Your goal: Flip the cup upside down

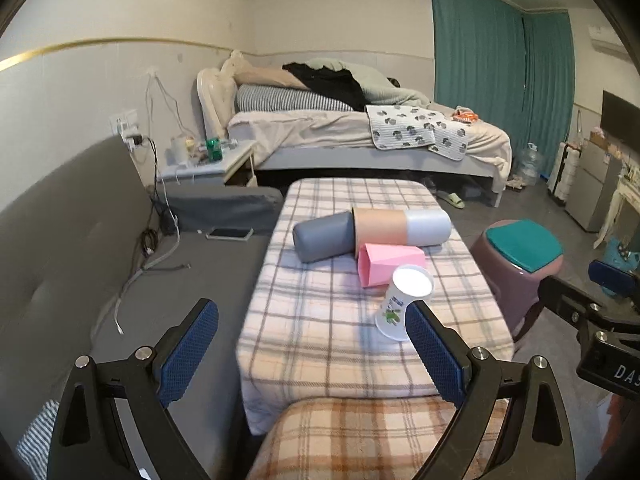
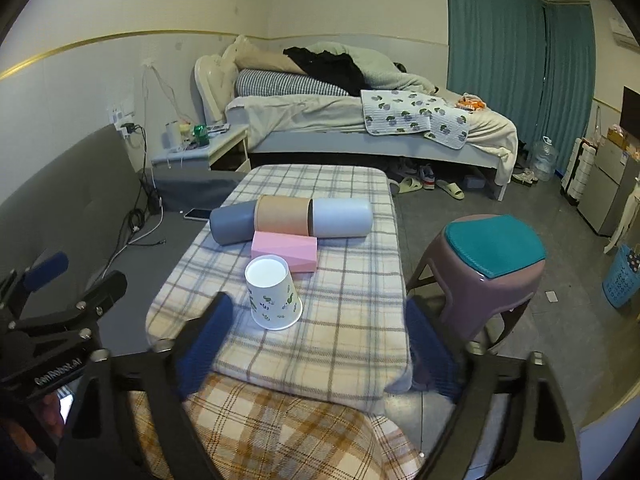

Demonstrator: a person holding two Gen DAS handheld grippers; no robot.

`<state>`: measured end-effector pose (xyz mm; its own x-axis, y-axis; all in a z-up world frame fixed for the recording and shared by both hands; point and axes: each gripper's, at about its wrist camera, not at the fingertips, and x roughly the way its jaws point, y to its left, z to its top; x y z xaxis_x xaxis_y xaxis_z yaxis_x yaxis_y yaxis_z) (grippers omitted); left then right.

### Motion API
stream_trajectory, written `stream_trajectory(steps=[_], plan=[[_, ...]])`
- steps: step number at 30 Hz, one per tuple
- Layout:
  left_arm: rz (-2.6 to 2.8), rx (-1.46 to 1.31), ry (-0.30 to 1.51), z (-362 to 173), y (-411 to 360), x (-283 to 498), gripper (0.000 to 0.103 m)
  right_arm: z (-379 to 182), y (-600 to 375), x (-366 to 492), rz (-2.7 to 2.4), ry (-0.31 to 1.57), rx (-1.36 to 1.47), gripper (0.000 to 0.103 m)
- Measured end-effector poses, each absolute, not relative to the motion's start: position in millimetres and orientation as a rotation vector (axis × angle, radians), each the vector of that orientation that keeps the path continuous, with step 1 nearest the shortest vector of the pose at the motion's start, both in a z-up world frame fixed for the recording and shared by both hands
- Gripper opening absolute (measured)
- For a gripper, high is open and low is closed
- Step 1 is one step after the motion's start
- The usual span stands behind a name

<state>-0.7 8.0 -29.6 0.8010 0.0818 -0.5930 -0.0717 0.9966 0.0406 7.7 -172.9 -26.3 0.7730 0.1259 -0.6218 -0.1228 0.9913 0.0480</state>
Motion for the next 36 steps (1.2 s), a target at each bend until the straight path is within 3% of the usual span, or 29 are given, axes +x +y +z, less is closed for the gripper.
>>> stream_trajectory(steps=[8, 36], plan=[[0.119, 0.092, 0.599, -29.6, 2.9, -6.7, 0.101, -29.1, -173.4, 5.5, 0.124, 0.646, 0.005, 0.103], [0.093, 0.012, 0.617, -26.8, 10.5, -12.9, 0.101, -36.8, -178.7, 8.2, 0.122, 0.672, 0.023, 0.103]])
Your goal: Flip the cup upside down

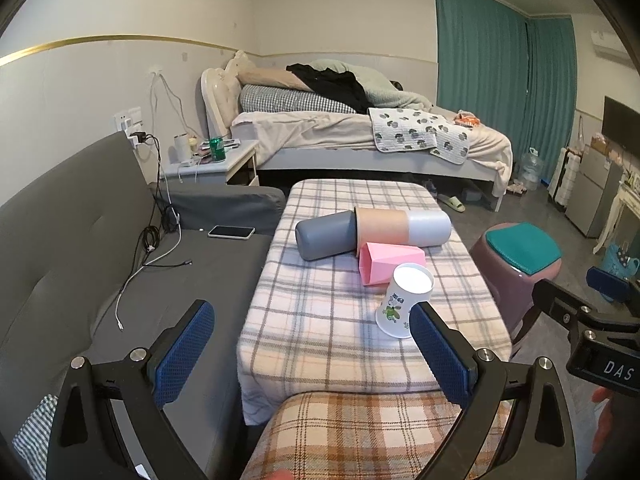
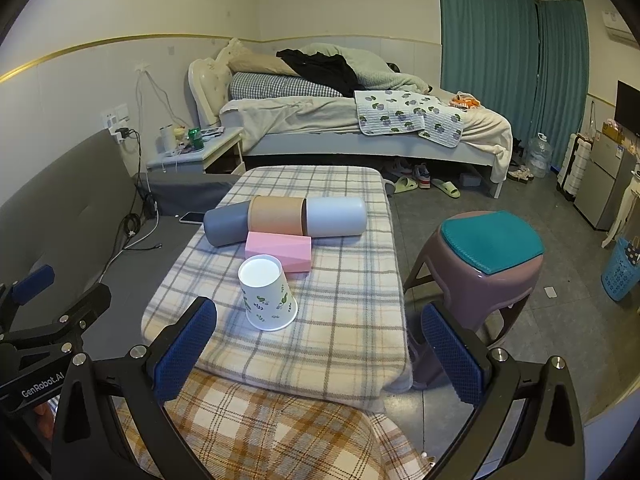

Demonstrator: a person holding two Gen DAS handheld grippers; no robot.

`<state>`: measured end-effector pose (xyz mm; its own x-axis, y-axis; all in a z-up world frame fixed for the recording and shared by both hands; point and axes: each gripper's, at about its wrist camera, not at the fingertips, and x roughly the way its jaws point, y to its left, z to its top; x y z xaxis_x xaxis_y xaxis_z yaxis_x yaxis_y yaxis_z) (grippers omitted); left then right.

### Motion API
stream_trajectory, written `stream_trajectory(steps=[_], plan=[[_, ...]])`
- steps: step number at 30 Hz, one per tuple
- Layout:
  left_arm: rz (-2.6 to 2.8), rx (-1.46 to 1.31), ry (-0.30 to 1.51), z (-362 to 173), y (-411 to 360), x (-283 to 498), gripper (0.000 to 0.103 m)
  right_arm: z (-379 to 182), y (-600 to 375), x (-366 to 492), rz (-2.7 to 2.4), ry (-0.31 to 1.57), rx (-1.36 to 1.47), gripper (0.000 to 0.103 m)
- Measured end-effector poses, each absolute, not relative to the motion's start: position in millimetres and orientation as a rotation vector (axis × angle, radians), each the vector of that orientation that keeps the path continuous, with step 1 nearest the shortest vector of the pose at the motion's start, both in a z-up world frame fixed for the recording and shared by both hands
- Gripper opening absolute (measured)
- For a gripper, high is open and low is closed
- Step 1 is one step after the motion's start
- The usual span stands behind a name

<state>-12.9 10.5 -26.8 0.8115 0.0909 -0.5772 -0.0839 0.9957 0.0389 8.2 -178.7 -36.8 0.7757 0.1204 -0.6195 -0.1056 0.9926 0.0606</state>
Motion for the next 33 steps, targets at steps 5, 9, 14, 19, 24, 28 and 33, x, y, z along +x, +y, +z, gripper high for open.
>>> stream_trajectory(steps=[5, 9, 14, 19, 24, 28, 33], plan=[[0.092, 0.011, 0.619, -26.5, 10.2, -13.1, 0.101, -37.0, -178.5, 7.9, 0.121, 0.672, 0.021, 0.103], [0.093, 0.013, 0.618, -25.9, 9.8, -12.7, 0.101, -37.2, -178.1, 7.8, 0.119, 0.67, 0.019, 0.103], [0.093, 0.013, 0.619, -25.5, 9.7, -12.9, 0.101, -40.6, -178.5, 4.0, 0.117, 0.658, 0.001, 0.103], [0.091, 0.011, 0.621, -25.2, 10.2, -13.1, 0.101, -42.7, -176.5, 3.9, 0.115, 0.664, -0.012, 0.103], [0.087, 0.013, 0.62, -25.8, 9.9, -13.2, 0.101, -41.4, -176.1, 4.1, 0.118, 0.665, -0.009, 0.103], [0.087, 0.014, 0.619, -26.4, 9.4, -13.7, 0.101, -41.3, -175.9, 4.2, 0.12, 0.668, -0.008, 0.103], [0.087, 0.013, 0.62, -26.6, 9.3, -13.2, 0.101, -41.4, -175.6, 4.3, 0.12, 0.668, -0.008, 0.103]])
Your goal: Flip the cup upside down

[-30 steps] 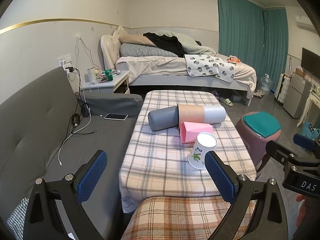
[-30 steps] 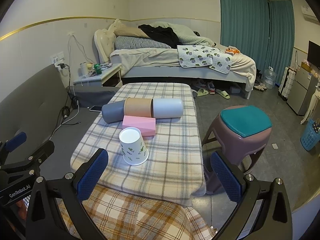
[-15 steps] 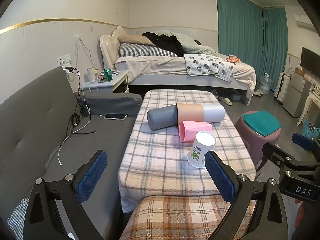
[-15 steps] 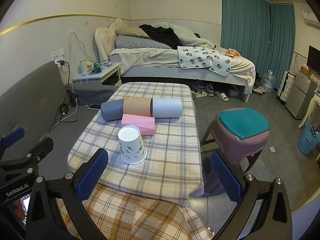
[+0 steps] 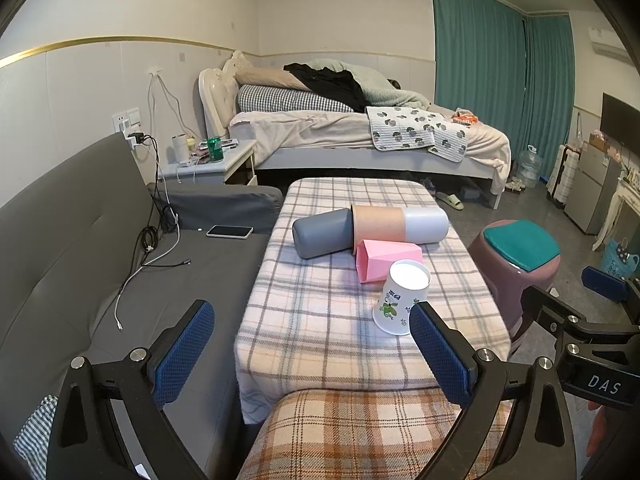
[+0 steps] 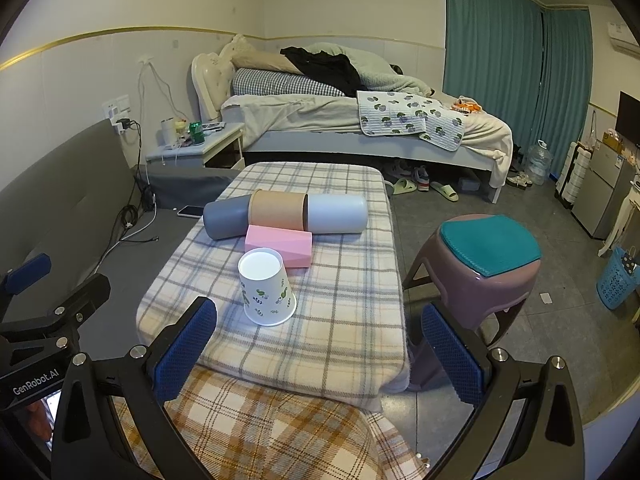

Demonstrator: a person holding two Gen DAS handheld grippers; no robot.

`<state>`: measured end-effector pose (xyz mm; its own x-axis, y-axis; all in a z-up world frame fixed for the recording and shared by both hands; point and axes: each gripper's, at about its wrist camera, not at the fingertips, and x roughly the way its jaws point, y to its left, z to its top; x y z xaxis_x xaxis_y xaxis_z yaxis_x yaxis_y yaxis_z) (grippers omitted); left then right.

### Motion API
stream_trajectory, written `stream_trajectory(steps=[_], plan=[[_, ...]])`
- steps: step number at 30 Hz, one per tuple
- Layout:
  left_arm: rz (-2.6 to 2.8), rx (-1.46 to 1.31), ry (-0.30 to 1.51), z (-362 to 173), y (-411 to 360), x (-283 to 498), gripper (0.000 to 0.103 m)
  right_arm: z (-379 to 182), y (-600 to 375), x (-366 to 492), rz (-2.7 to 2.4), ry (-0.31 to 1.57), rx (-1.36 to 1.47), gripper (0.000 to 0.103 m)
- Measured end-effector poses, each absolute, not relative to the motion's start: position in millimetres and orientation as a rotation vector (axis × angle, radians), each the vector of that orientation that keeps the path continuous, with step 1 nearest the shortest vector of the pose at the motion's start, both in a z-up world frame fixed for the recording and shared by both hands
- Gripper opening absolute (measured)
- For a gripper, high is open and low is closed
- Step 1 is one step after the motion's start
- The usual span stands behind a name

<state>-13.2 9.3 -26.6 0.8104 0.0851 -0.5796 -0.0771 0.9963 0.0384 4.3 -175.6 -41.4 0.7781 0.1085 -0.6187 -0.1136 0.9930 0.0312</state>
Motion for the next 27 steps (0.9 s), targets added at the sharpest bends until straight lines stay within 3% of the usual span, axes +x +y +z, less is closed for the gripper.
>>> stream_trajectory(steps=[27], plan=[[0.092, 0.022, 0.613, -27.4, 6.8, -14.0, 0.101, -41.0, -174.4, 4.6, 0.122, 0.673, -0.01, 0.103]])
